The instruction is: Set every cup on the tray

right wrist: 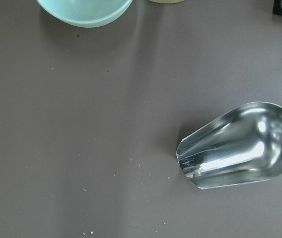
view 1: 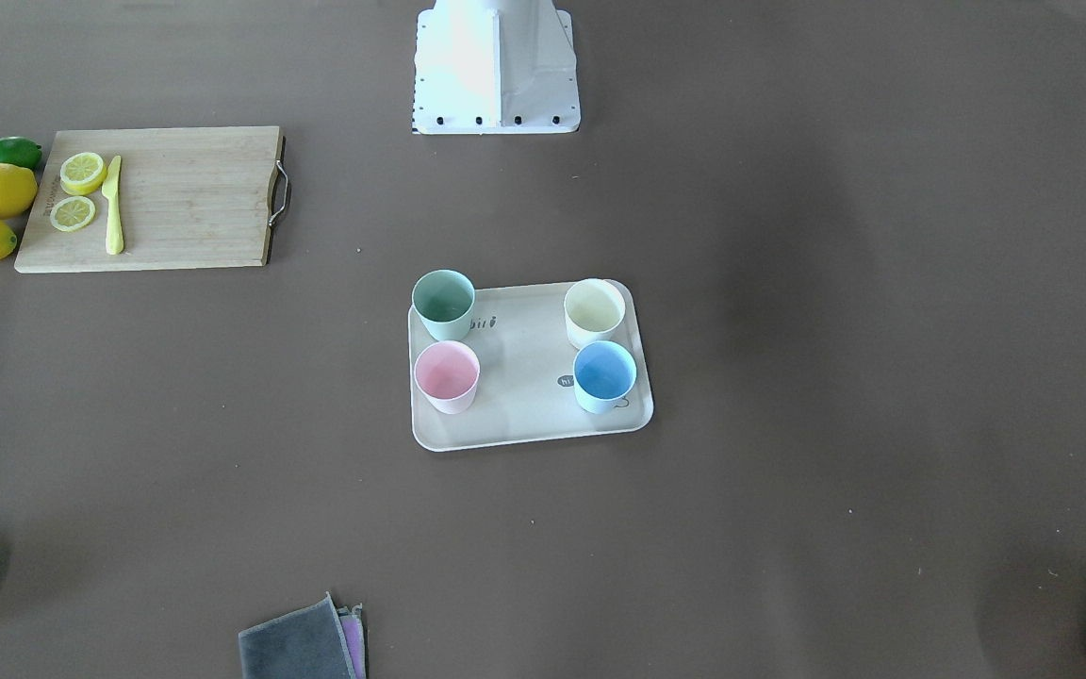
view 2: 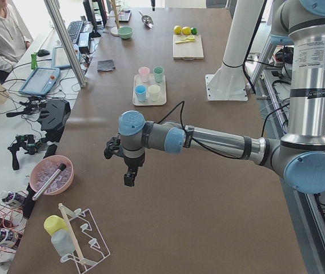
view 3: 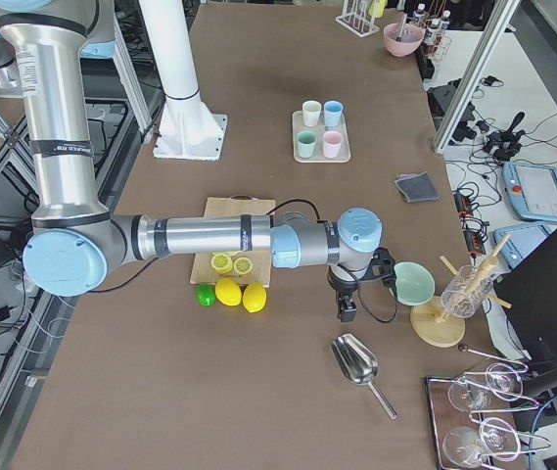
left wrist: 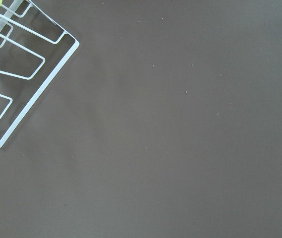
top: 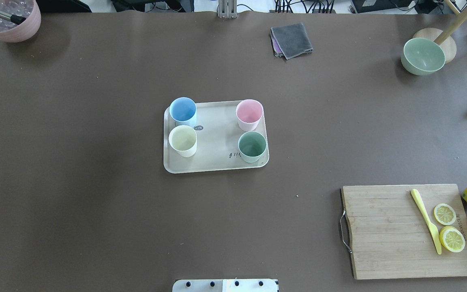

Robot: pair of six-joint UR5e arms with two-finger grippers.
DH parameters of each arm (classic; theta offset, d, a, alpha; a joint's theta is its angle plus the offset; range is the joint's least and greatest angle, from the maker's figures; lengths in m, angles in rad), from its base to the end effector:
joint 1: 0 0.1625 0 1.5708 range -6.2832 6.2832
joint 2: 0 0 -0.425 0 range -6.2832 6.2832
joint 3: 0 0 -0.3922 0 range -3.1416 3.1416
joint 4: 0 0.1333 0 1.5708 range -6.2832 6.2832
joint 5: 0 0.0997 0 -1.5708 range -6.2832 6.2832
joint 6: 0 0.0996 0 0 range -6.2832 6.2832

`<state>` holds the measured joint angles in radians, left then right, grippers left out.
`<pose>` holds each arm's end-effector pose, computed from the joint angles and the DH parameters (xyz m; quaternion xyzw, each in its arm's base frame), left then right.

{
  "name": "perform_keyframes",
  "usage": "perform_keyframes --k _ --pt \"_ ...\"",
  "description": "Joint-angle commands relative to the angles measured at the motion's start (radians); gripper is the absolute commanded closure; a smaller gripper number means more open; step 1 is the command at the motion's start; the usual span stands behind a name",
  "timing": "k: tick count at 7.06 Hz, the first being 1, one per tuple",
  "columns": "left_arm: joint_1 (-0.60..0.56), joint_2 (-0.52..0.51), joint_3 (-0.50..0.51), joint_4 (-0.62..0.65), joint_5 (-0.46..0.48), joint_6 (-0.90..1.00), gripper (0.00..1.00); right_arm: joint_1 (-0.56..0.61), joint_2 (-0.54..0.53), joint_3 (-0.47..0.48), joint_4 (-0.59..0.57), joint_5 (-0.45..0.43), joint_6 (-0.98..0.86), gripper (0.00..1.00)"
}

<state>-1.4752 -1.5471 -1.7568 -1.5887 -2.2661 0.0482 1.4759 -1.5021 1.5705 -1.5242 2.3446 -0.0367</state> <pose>-0.0225 -0.4932 0.5814 0.0765 0.3412 0.0978 0.9317 0.0134 -0.5313 0.6190 0.0422 -0.3781 -0.0824 0.9211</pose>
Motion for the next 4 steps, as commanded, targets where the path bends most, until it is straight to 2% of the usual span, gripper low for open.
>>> perform_keyframes --k 1,4 --pt "0.000 -0.004 -0.001 -0.002 -0.003 -0.059 0.02 0.001 -0.030 0.029 -0.001 -0.004 -0.014 0.00" --pt "0.000 -0.007 -0.001 -0.066 -0.006 -0.060 0.02 0.000 -0.035 0.043 0.001 -0.004 -0.014 0.00"
